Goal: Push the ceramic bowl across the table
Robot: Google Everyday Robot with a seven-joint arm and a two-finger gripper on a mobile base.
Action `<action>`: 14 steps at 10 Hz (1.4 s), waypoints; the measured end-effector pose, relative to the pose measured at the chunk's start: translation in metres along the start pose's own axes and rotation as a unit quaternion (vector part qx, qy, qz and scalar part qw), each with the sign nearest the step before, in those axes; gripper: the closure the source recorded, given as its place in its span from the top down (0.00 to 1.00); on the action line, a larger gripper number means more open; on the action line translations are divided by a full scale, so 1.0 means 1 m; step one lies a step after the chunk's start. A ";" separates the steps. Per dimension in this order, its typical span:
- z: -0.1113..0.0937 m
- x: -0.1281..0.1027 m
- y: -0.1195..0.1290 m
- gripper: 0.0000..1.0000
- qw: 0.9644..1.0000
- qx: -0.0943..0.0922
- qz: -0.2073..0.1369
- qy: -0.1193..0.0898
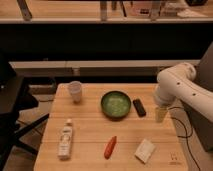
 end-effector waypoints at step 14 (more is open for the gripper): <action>0.028 -0.031 -0.033 0.80 1.000 0.010 -0.025 -0.006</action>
